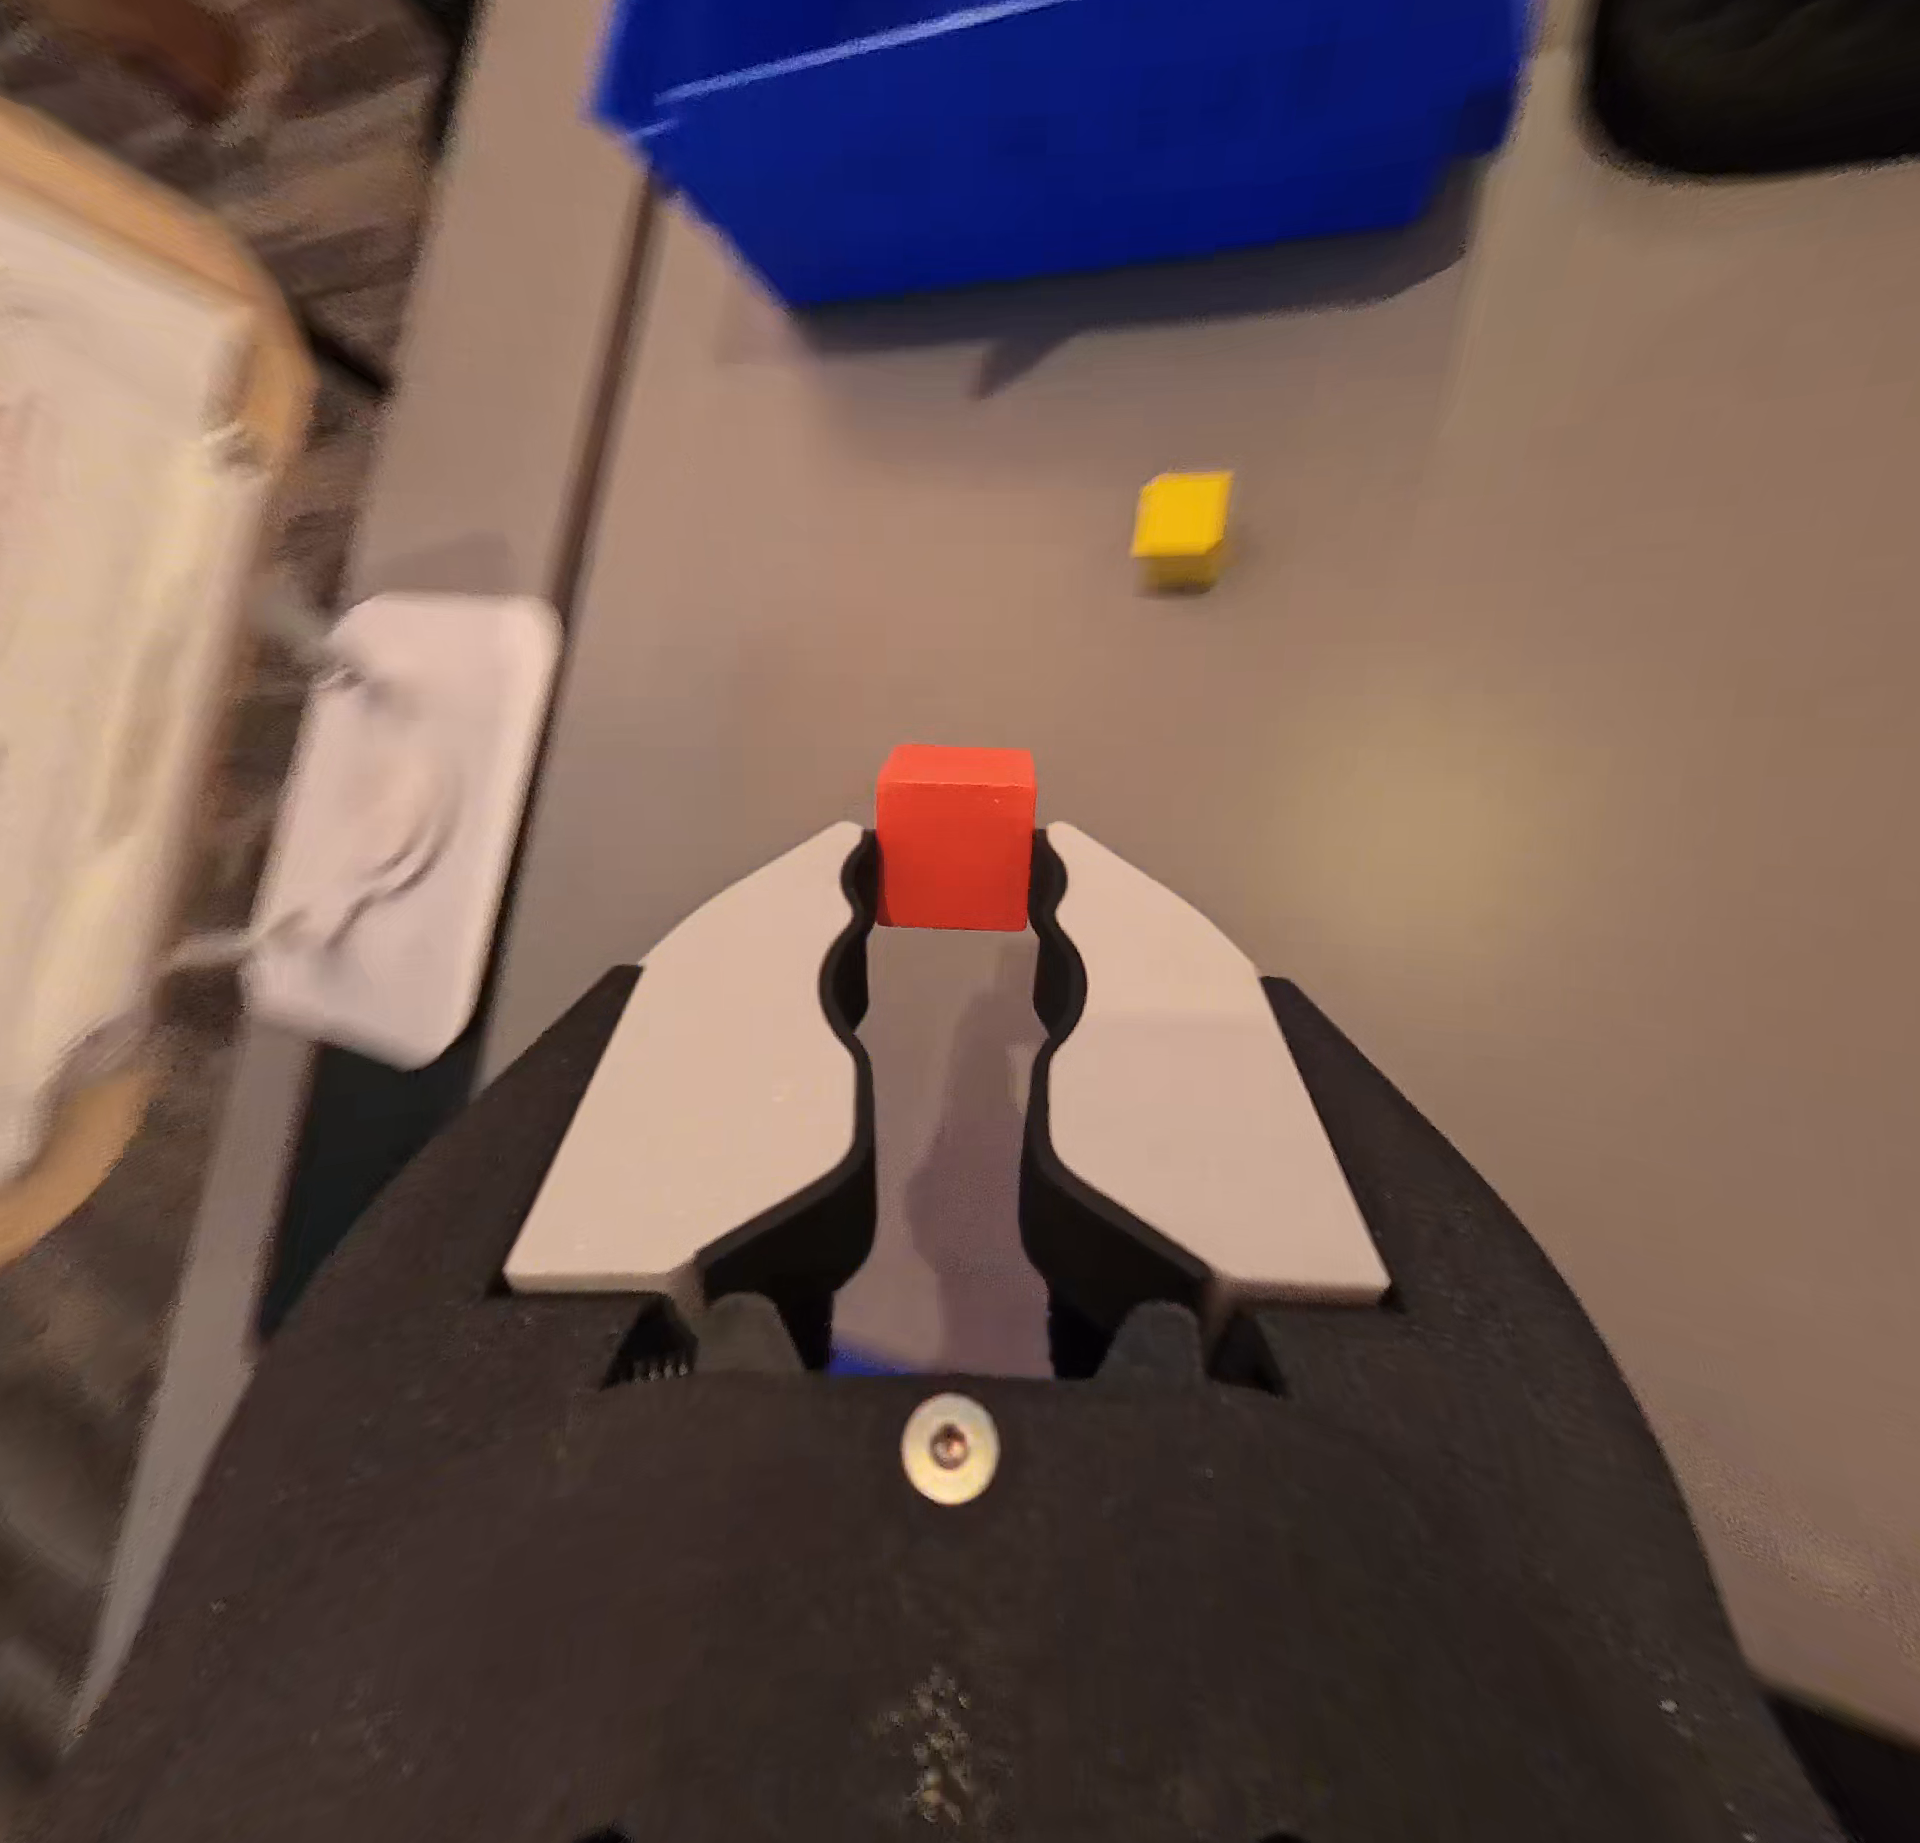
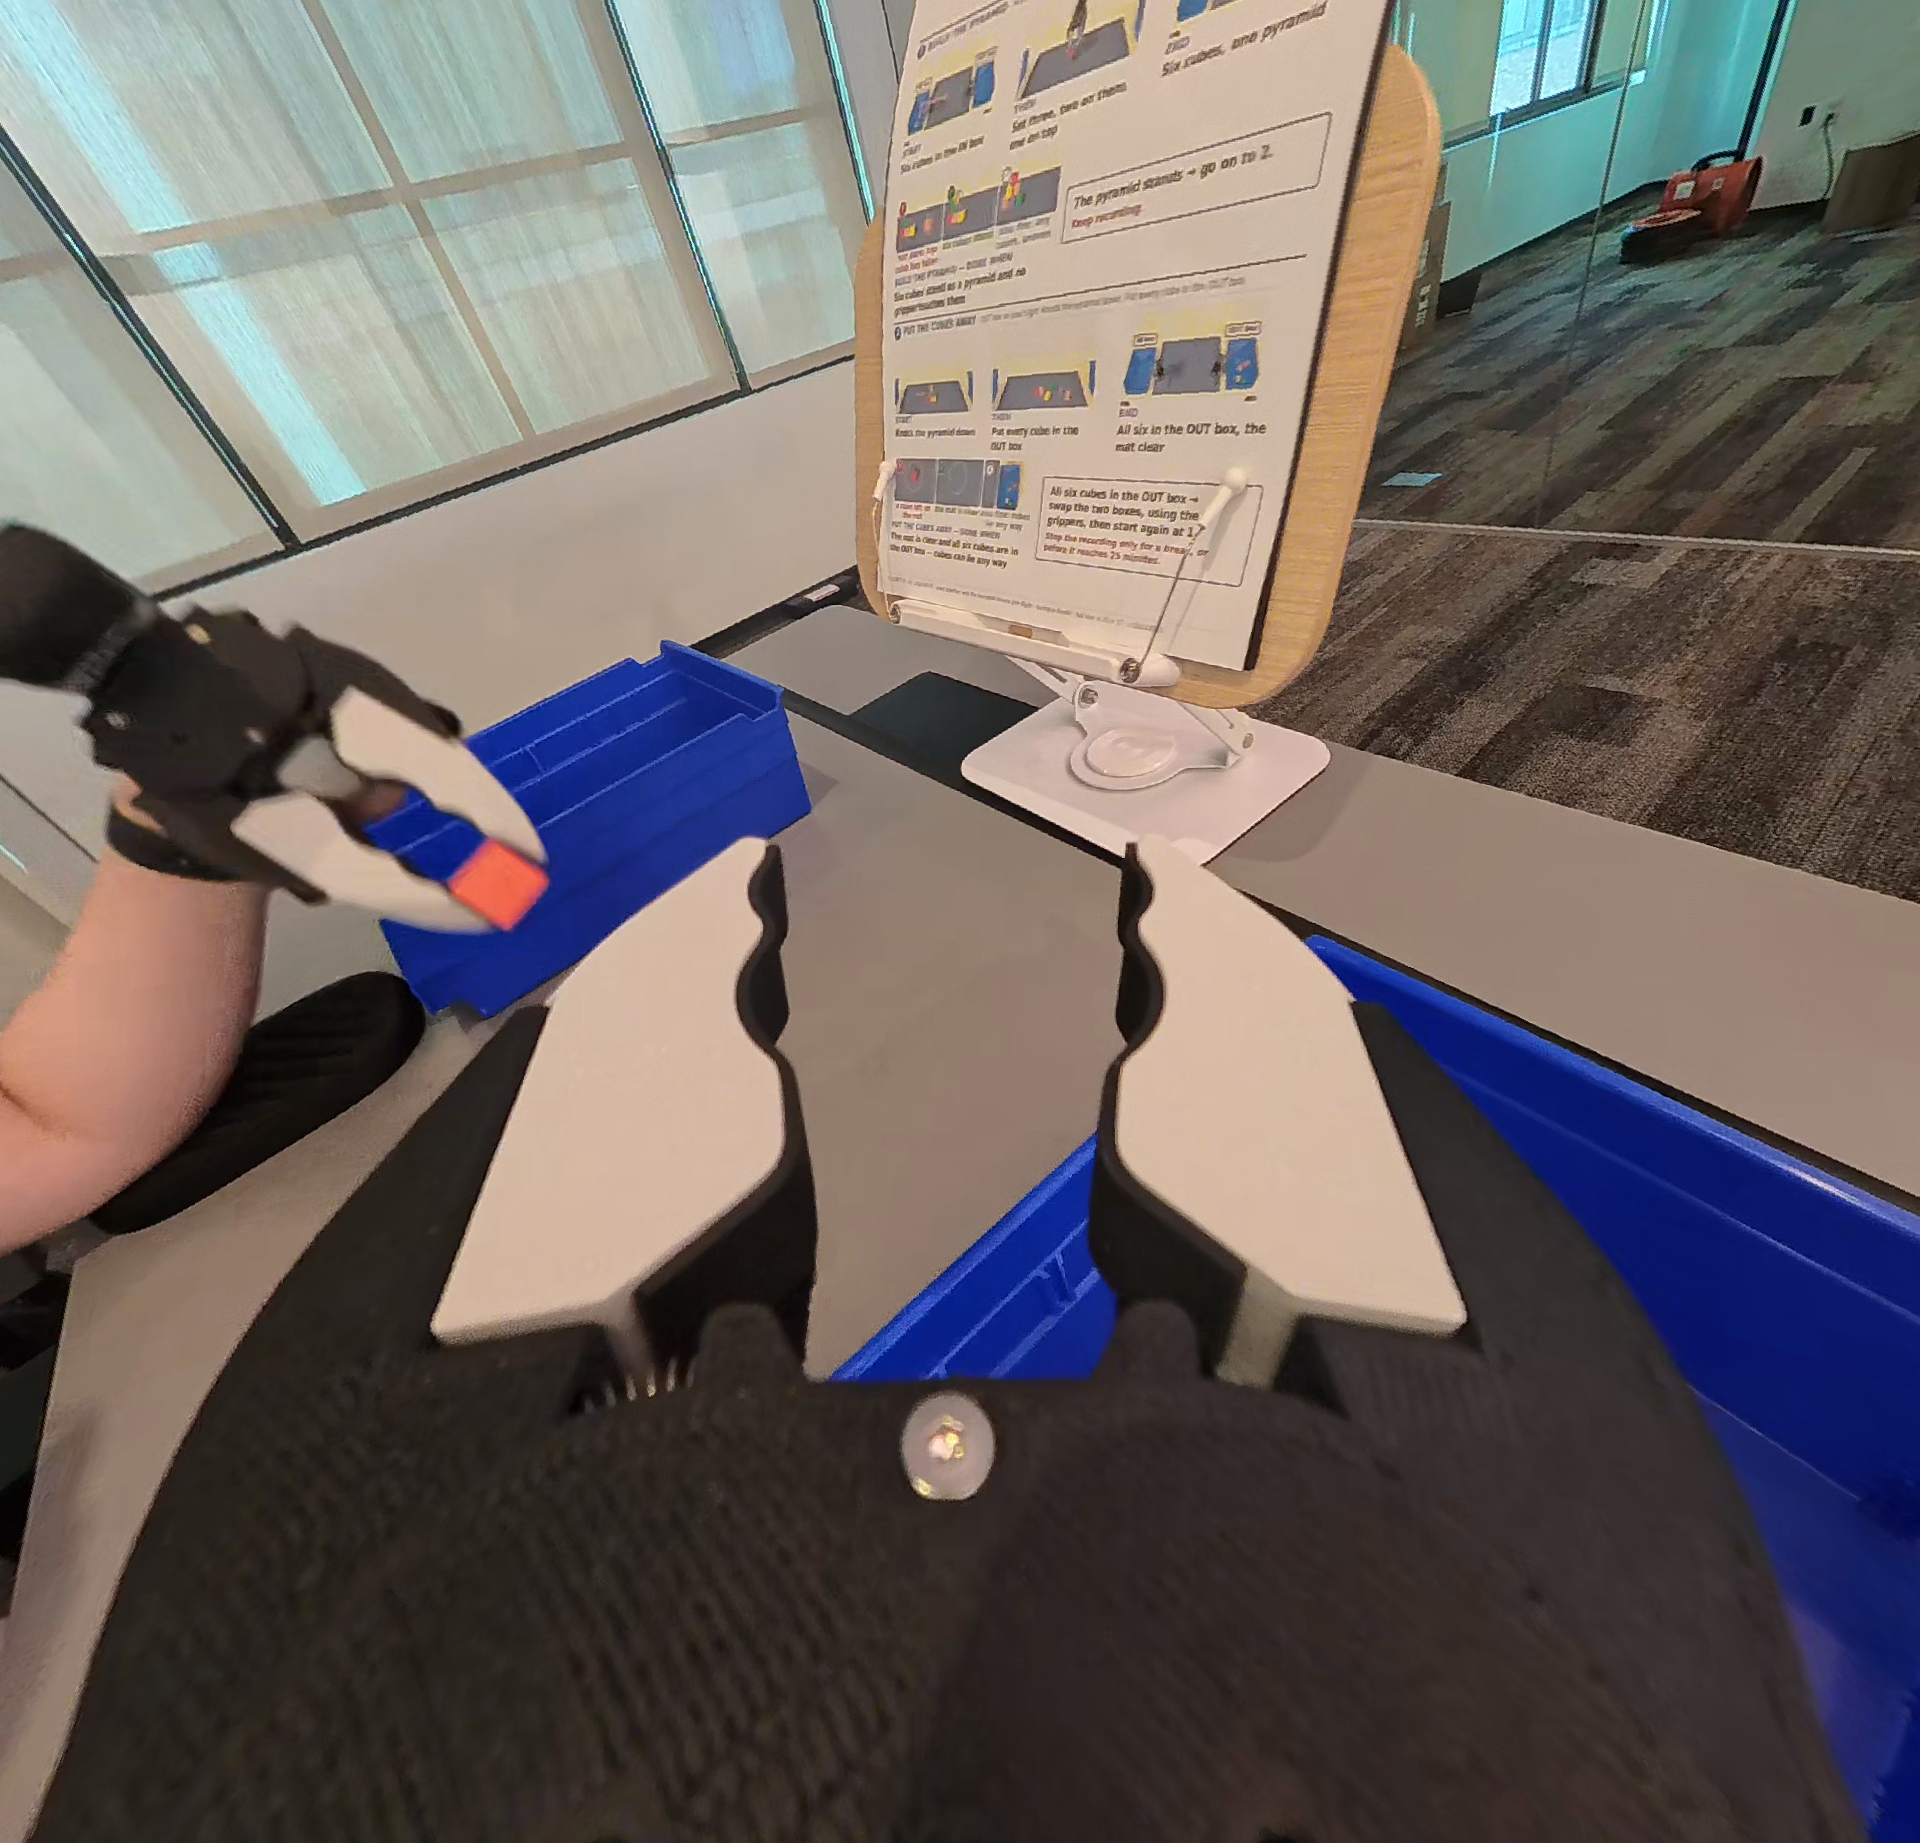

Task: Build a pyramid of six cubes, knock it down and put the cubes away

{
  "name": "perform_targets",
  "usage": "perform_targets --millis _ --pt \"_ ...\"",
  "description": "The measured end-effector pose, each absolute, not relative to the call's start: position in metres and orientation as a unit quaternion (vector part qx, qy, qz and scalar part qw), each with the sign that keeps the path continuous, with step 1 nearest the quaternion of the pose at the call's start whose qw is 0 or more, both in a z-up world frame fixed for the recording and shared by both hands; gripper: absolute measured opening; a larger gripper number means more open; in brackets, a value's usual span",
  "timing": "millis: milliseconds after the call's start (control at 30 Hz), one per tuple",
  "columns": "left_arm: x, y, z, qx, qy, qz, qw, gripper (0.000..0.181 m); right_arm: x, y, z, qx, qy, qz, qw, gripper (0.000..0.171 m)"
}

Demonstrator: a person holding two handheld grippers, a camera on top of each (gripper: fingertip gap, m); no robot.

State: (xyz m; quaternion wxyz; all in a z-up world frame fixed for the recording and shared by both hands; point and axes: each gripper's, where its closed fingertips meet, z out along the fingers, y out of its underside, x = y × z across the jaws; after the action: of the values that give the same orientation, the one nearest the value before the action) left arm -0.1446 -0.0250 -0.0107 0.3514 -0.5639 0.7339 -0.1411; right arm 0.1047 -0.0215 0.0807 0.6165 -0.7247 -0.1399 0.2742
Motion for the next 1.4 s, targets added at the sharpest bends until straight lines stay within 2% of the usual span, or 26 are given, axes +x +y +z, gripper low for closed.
perform_targets --millis 133,300,733,1400 --pt "-0.087 -0.045 -0.078 -0.567 0.758 -0.151 0.284 0.028 0.098 -0.021 0.079 -0.728 -0.152 0.272 0.610 0.063" --pt "-0.073 -0.045 -0.127 -0.588 0.766 -0.110 0.235 0.028 0.095 -0.019 0.077 -0.731 -0.157 0.274 0.606 0.063" --pt "-0.059 -0.058 -0.149 -0.574 0.788 -0.112 0.196 0.028 0.090 -0.016 0.069 -0.742 -0.163 0.275 0.589 0.063" --pt "-0.050 -0.058 -0.153 -0.574 0.787 -0.123 0.189 0.028 0.088 -0.012 0.059 -0.753 -0.166 0.276 0.573 0.063"
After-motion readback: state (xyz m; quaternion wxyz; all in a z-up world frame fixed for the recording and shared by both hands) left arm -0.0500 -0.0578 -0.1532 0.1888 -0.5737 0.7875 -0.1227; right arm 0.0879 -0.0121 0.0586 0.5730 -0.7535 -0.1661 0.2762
